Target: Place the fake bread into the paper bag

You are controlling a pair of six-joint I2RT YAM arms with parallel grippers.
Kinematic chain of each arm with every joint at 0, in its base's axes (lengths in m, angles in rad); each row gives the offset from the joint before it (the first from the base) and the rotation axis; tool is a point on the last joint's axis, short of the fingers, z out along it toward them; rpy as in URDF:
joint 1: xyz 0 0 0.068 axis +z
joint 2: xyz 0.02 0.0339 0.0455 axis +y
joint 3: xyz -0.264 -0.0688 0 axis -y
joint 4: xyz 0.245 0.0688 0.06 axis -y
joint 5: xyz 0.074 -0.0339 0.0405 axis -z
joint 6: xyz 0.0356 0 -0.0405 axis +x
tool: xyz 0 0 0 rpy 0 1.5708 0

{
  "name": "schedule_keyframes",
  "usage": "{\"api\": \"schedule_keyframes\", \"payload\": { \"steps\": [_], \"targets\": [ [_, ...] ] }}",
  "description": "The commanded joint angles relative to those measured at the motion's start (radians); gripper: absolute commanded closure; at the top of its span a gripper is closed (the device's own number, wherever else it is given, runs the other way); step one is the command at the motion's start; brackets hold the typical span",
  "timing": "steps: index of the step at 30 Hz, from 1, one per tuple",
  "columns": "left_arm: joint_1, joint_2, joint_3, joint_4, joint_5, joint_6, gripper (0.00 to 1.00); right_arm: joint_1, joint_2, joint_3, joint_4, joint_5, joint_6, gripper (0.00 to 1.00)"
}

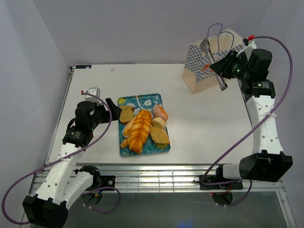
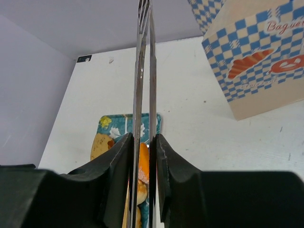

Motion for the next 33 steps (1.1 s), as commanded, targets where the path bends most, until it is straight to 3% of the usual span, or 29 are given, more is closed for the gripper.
{"api": "schedule_keyframes", "payload": {
  "steps": [1,4,13,22,26,33],
  "targets": [
    [0.0,-0.015,-0.004,0.013,-0.016,0.006,0.05,0.018,-0.114,-0.144,0.144,-0.06,0.028,0.69],
    [0.0,-0.016,-0.003,0.01,-0.032,0.008,0.04,0.052,-0.197,-0.265,0.166,-0.052,0.028,0.66],
    [0.0,-0.013,-0.001,-0.001,-0.084,0.008,0.02,0.358,-0.375,-0.524,0.134,0.067,-0.058,0.59],
    [0.0,-0.004,0.002,-0.007,-0.108,0.009,0.02,0.576,-0.511,-0.767,0.109,0.146,-0.098,0.55],
    [0.0,0.005,0.005,-0.013,-0.128,0.012,0.02,0.647,-0.542,-0.841,0.085,0.184,-0.102,0.54],
    [0.0,0.021,0.008,-0.021,-0.131,0.015,0.02,0.664,-0.679,-0.879,-0.039,0.235,-0.109,0.5]
  ]
}}
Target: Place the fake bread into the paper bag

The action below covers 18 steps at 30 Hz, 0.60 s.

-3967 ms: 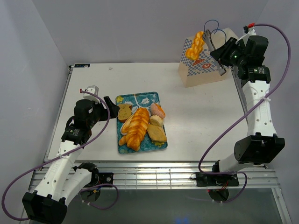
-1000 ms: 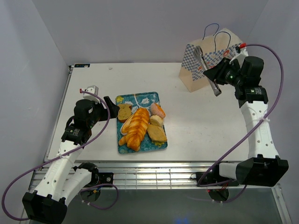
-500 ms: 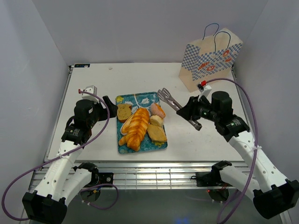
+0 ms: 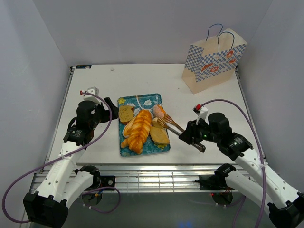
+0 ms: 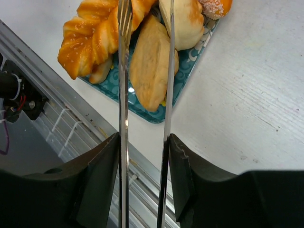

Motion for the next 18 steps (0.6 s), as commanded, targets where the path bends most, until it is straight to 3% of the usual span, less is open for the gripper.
{"api": "schedule_keyframes", "payload": {
  "steps": [1,18],
  "targets": [
    [-0.002,-0.003,0.008,-0.008,-0.018,0.011,0.02,0.003,-0.094,0.016,-0.04,0.047,-0.01,0.49],
    [0.0,0.008,0.016,-0.022,-0.037,0.013,0.02,0.003,-0.254,-0.052,-0.233,-0.008,0.071,0.43]
  ]
}}
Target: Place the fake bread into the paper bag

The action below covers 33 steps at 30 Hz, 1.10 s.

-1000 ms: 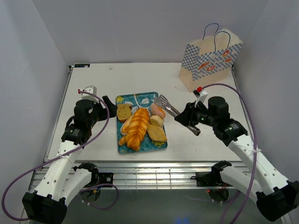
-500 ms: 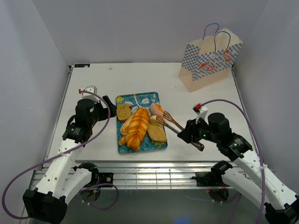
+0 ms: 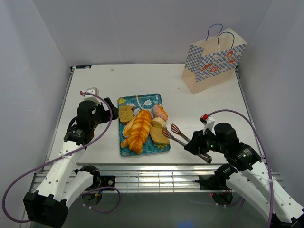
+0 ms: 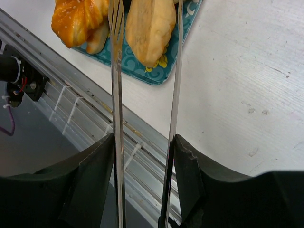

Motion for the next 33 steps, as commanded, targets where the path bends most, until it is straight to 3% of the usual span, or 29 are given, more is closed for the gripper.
{"api": "schedule_keyframes", "payload": {
  "steps": [1,29,32,33],
  "targets": [
    [0.0,-0.003,0.017,-0.006,-0.016,0.01,0.02,0.003,-0.01,0.007,-0.027,-0.023,0.02,0.43],
    [0.0,-0.006,0.017,-0.006,0.002,0.008,0.02,0.005,-0.026,-0.163,0.12,-0.162,0.179,0.49],
    [0.0,-0.004,0.017,-0.008,0.003,0.01,0.02,0.003,-0.027,-0.198,0.135,-0.176,0.188,0.56],
    [0.0,-0.004,0.017,-0.008,0.004,0.01,0.02,0.005,-0.032,-0.203,0.137,-0.174,0.193,0.63]
  ]
}}
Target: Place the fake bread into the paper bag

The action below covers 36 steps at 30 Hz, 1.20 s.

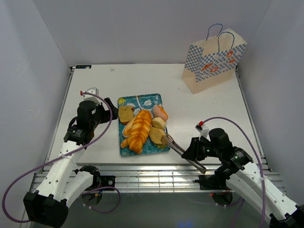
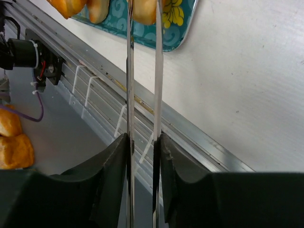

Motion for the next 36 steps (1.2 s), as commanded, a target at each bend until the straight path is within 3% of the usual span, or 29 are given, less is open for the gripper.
{"api": "schedule_keyframes", "payload": {
  "steps": [1,9,12,26,36],
  "targets": [
    [0.0,-0.006,0.019,-0.005,0.005,0.009,0.02,0.003,-0.011,-0.02,0.059,-0.034,0.022,0.66],
    [0.0,-0.006,0.017,-0.006,0.011,0.009,0.02,0.003,-0.01,0.144,-0.025,0.008,-0.015,0.87],
    [0.0,-0.006,0.017,-0.005,0.009,0.009,0.02,0.003,0.012,0.234,-0.056,0.022,-0.038,0.89],
    [0.0,-0.004,0.017,-0.006,0.017,0.011,0.02,0.003,0.098,0.602,-0.173,0.292,-0.162,0.92],
    [0.0,0.0,0.016,0.0,0.043,0.008,0.02,0.005,0.204,0.785,0.002,0.611,-0.187,0.92]
  ]
}}
